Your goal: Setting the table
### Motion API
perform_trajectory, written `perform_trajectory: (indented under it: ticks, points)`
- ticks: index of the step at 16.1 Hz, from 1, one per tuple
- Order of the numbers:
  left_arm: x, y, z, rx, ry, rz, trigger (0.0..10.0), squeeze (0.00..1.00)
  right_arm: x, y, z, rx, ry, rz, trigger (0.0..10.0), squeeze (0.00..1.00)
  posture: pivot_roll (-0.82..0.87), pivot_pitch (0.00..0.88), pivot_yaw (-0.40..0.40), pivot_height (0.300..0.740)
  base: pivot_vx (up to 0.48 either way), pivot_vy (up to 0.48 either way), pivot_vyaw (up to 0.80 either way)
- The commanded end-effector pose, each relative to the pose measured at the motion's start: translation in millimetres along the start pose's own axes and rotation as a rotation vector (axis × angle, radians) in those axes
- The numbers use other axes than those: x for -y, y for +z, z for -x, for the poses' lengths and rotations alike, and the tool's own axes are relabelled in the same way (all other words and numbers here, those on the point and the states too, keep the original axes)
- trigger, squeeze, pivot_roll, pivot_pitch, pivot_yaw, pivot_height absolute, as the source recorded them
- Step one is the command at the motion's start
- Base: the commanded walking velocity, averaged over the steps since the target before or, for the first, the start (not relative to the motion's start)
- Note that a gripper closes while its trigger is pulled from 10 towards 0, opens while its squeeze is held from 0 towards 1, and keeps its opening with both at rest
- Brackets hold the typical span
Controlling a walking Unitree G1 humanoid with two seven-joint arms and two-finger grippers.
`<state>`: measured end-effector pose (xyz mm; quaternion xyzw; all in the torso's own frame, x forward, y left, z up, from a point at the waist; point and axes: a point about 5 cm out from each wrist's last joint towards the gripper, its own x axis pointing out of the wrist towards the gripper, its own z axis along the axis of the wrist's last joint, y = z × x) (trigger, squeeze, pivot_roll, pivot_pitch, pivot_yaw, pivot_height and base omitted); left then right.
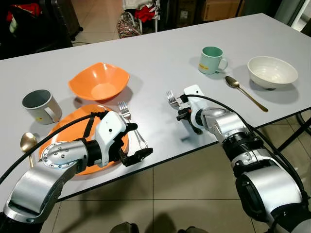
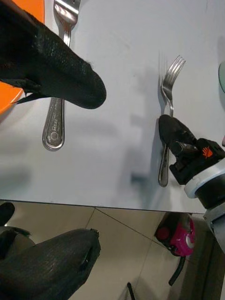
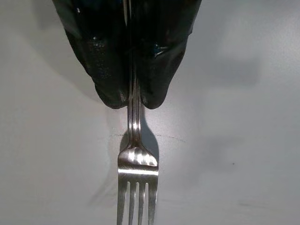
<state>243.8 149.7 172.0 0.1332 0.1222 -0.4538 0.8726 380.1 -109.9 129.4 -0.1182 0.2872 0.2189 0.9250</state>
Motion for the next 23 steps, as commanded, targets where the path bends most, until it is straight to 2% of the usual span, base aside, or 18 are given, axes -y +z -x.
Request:
perform_trajectory:
  ticks: [1,2,3,7,10,12,13,14,15,16,18,19,21,22,23]
  points:
    - [0.5,0.3,-1.2,0.000,-0.007,-0.009,10.0,0.00,-0.1,-28.7,-2.9,-0.116,-0.010,-0.026,10.0,0.50,-0.08,0.082,0.035,0.740,0.000,0.000,0.00]
    - [0.3,0.1,-1.4,-0.001,-0.007,-0.010,10.0,0.00,0.2,-30.4,-2.5,-0.115,-0.014,-0.032,10.0,0.82,-0.08,0.081,0.034,0.740,0.000,0.000,0.00]
    - [0.0,0.0,-1.6,-0.002,-0.006,-0.010,10.0,0.00,0.7,-31.9,-2.6,-0.114,-0.019,-0.040,10.0,1.00,-0.08,0.081,0.034,0.740,0.000,0.000,0.00]
    - [-0.9,0.2,-1.6,0.001,0.000,-0.013,10.0,0.00,0.7,-29.5,-1.7,-0.080,-0.024,-0.053,10.0,1.00,-0.07,0.064,0.037,0.740,0.000,0.000,0.00]
    - [-4.9,5.0,1.4,0.039,0.037,-0.006,10.0,0.00,4.0,-12.7,11.9,0.005,-0.024,-0.071,10.0,1.00,-0.07,0.045,0.035,0.740,0.000,0.000,0.00]
    - [-8.7,12.6,5.8,0.097,0.088,0.011,10.0,0.00,10.6,-1.2,35.1,0.082,-0.071,-0.079,10.0,1.00,-0.07,0.024,0.027,0.740,0.000,0.000,0.00]
    - [-10.4,17.0,8.0,0.132,0.119,0.025,10.0,0.00,13.2,7.7,51.6,0.161,-0.097,-0.102,10.0,1.00,-0.07,0.017,0.029,0.740,0.000,0.000,0.00]
    - [-14.5,22.1,10.8,0.178,0.210,0.034,10.0,0.00,8.7,26.4,82.7,0.411,-0.104,-0.103,10.0,1.00,-0.10,0.005,0.049,0.740,0.000,0.000,0.00]
    - [-16.9,22.5,12.1,0.201,0.306,0.062,10.0,0.00,-4.0,31.9,101.4,0.588,-0.099,-0.023,10.0,1.00,-0.11,0.000,0.061,0.740,0.000,0.000,0.00]
    - [-17.3,21.8,13.1,0.202,0.393,0.053,10.0,0.00,-10.8,25.8,109.3,0.651,-0.121,-0.033,10.0,1.00,-0.12,0.000,0.068,0.740,0.000,0.000,0.80]
    - [-15.6,20.8,17.6,0.227,0.547,0.072,10.0,0.00,-19.0,7.2,116.4,0.646,-0.145,-0.035,10.0,1.00,-0.12,0.000,0.069,0.740,0.000,0.000,0.80]
    - [-13.0,17.0,24.0,0.249,0.696,0.136,10.0,0.00,-24.1,-7.3,125.7,0.623,-0.187,-0.034,10.0,1.00,-0.12,0.000,0.066,0.740,0.000,0.000,0.80]
    - [-5.7,6.1,25.2,0.191,0.783,0.113,10.0,0.00,-28.3,-19.4,129.9,0.622,-0.186,-0.065,10.0,1.00,-0.11,0.000,0.049,0.740,0.000,0.000,0.80]
    - [-2.3,2.5,24.5,0.188,0.799,0.136,10.0,0.00,-30.5,-22.9,130.1,0.627,-0.178,-0.065,10.0,1.00,-0.11,0.000,0.044,0.740,0.000,0.000,0.80]
    - [4.4,-4.7,27.0,0.156,0.875,0.189,10.0,0.00,-35.1,-29.0,129.8,0.629,-0.175,-0.039,10.0,1.00,-0.11,0.000,0.043,0.740,0.000,0.000,0.80]
